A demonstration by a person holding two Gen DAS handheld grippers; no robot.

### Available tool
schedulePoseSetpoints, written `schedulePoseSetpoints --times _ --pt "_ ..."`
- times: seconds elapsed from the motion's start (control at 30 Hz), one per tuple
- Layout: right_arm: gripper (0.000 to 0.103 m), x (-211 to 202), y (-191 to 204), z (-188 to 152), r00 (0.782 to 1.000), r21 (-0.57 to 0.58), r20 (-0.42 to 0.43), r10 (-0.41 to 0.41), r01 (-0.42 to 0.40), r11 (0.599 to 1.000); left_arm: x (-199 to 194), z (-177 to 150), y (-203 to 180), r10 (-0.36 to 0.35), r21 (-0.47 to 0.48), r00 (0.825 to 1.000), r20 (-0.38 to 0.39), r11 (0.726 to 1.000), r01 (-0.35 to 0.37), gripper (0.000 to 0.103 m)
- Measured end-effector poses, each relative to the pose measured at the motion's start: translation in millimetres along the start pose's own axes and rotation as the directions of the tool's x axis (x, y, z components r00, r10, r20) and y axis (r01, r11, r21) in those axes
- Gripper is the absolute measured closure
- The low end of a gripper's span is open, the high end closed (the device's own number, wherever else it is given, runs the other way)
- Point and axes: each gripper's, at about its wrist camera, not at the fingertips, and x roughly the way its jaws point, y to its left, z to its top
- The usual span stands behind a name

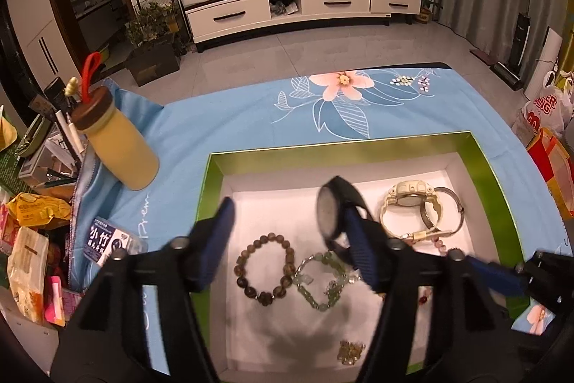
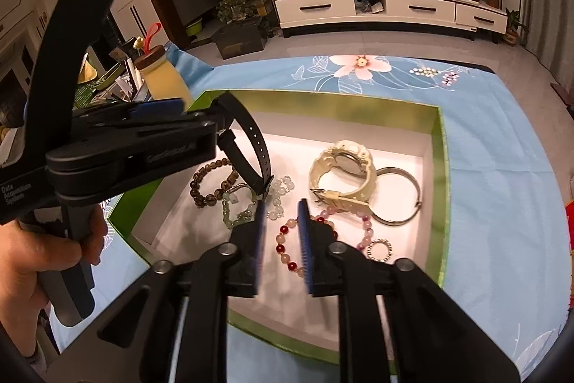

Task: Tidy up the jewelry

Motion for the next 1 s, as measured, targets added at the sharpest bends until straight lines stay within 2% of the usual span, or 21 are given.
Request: schedulePoseSetpoints --times 0.03,0.1,0.3,0.37,0.47,0.53,0.67,0.73,0.8,0.83,0.93,1.0 --pt "0.063 -3.7 -0.7 0.6 1.0 0.0 0.003 -0.008 0.008 1.0 -5.0 -1.7 -0.3 0.002 0.005 1.0 0.005 1.0 -0.002 0.031" --pt "0.05 -11.2 -2.6 2.2 1.0 0.009 0.01 -0.024 0.024 1.0 -13.4 -4.7 -0.7 0.009 0.015 1.0 0.008 1.0 -0.009 0.024" --pt "0.026 -36.3 -8.4 10.4 0.998 0.047 0.036 -0.058 0.057 0.997 -44.4 -7.5 -0.1 0.008 0.02 0.999 0.032 1.0 -0.009 0.01" --pt "0.019 -44.5 -9.2 13.9 0.997 0.057 0.04 -0.072 0.07 0.996 -58.3 -6.2 1.0 0.014 0.019 0.999 0.041 1.0 -0.014 0.002" --pt "0.006 -59.4 -8.7 21.0 0.993 0.054 0.039 -0.111 0.109 0.993 -80.4 -2.2 3.1 0.019 0.015 0.999 0.048 1.0 -0.02 0.002" --pt "0.002 -70.8 -8.1 27.1 0.99 0.046 0.044 -0.133 0.131 0.99 -93.4 1.0 4.4 0.016 0.013 0.999 0.043 1.0 -0.017 0.002" --pt "0.001 -87.0 -4.5 33.3 0.985 0.019 0.042 -0.17 0.169 0.985 -111.5 5.6 5.1 0.024 0.014 0.997 0.068 1.0 -0.025 0.002" --pt "0.001 -90.8 -4.0 32.5 0.984 0.021 0.036 -0.172 0.171 0.985 -108.9 7.8 1.8 0.031 0.029 0.998 0.05 0.999 -0.033 0.002" --pt "0.001 -93.4 -5.8 29.2 0.985 0.029 0.038 -0.171 0.17 0.985 -94.2 9.1 -1.6 0.029 0.037 1.0 0.0 0.999 -0.029 0.002" --pt "0.001 -92.6 -6.2 27.3 0.984 0.033 0.036 -0.173 0.172 0.985 -81.7 9.4 -1.5 0.003 0.027 0.999 -0.053 1.0 -0.002 0.002" --pt "0.001 -86.2 -12.7 21.6 0.984 0.055 0.011 -0.179 0.178 0.983 -46.6 5.8 1.2 -0.062 -0.018 0.977 -0.203 0.998 0.059 0.002" --pt "0.001 -82.1 -15.3 20.1 0.984 0.061 -0.002 -0.177 0.177 0.982 -32.3 2.1 3.4 -0.054 -0.033 0.97 -0.238 0.998 0.048 0.002"
